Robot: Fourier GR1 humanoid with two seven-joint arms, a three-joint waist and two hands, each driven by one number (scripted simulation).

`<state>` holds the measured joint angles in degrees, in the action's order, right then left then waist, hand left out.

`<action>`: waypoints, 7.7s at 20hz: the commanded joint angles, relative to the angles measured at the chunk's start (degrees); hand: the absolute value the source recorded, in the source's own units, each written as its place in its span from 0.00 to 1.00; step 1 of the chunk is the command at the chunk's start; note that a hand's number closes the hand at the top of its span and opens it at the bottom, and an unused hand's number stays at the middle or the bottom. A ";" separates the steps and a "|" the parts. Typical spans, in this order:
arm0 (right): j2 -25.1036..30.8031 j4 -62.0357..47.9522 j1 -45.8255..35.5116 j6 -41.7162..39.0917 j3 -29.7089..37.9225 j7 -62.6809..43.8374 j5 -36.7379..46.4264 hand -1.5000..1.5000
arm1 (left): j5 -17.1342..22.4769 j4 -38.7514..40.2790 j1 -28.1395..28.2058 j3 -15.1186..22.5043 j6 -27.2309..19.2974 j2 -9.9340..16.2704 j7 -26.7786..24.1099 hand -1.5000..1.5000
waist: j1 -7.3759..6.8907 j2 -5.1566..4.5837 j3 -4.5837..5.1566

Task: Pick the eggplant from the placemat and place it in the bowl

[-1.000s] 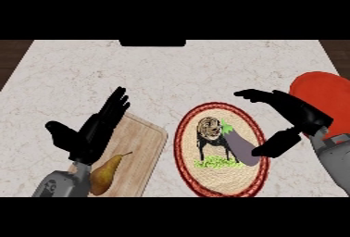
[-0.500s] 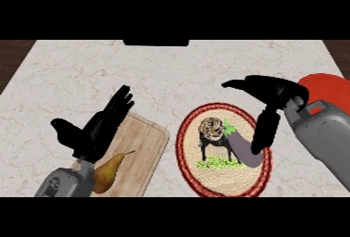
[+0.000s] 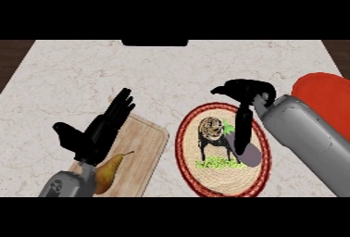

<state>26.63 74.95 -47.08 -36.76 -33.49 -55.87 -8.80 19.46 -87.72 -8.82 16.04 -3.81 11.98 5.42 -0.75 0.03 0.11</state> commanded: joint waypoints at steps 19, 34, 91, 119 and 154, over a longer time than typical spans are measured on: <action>-3.89 -5.93 2.74 -6.31 -7.12 -8.11 2.37 0.00 | -1.97 -4.58 3.01 -0.54 0.83 -1.25 2.91 0.50 | 0.47 0.20 -0.09; -2.34 -3.98 11.07 -6.43 -4.70 -1.22 14.92 0.00 | -2.80 -5.32 4.09 -3.33 3.76 -1.96 3.17 0.50 | 0.60 0.04 -0.11; 33.60 56.58 81.39 42.89 48.69 61.45 25.80 1.00 | -6.43 -7.66 7.89 -8.38 5.08 -6.12 4.01 0.50 | 4.58 0.92 -0.06; 22.52 2.39 29.30 38.45 35.97 67.89 36.38 1.00 | -7.56 -0.07 0.07 -9.40 8.99 -7.78 3.28 0.50 | -1.34 -0.48 -0.14; 23.74 -33.73 33.60 -6.17 69.51 105.16 -3.31 0.00 | -8.74 -3.85 5.44 -10.31 7.37 -7.97 3.51 0.50 | 4.42 0.76 -0.13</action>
<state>47.57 39.75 -21.53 -29.89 31.99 40.47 -6.97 10.71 -91.26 -4.46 6.00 3.58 4.00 9.65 2.48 0.55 0.00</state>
